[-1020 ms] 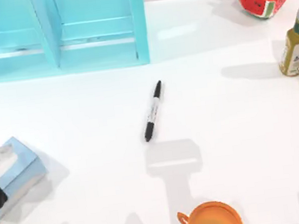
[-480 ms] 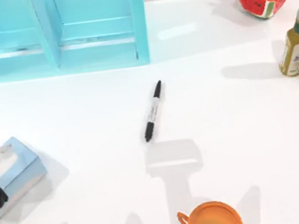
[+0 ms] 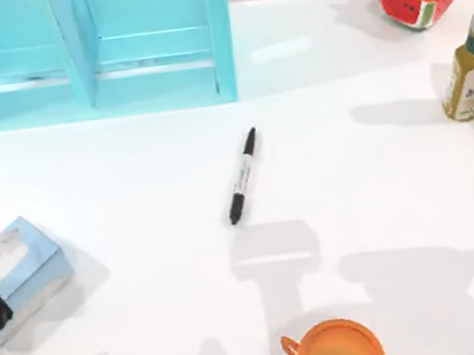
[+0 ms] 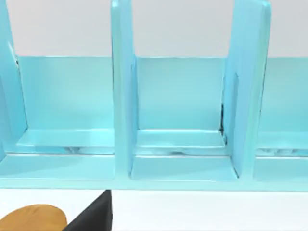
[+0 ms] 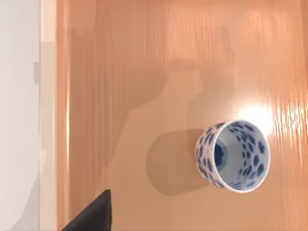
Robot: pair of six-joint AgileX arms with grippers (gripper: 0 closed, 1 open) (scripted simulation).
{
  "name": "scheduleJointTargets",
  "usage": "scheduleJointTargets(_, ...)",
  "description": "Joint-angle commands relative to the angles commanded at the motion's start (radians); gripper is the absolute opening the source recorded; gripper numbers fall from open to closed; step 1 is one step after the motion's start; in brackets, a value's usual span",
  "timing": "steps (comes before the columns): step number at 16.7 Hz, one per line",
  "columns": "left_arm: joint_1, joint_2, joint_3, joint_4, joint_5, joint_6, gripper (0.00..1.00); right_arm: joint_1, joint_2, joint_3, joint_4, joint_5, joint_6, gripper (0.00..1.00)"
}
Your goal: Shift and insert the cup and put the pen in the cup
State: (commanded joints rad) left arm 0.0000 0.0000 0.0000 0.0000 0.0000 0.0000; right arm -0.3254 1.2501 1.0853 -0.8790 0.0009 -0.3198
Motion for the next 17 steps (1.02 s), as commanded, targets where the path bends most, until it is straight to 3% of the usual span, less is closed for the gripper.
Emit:
scheduleJointTargets(9,0.000,0.000,0.000,0.000,0.000,0.000,1.00,-0.149,0.569,0.491,-0.399,0.002,-0.144,1.00)
scheduleJointTargets(17,0.000,0.000,0.000,0.000,0.000,0.000,1.00,-0.162,0.635,0.549,-0.446,0.001,-0.161,1.00)
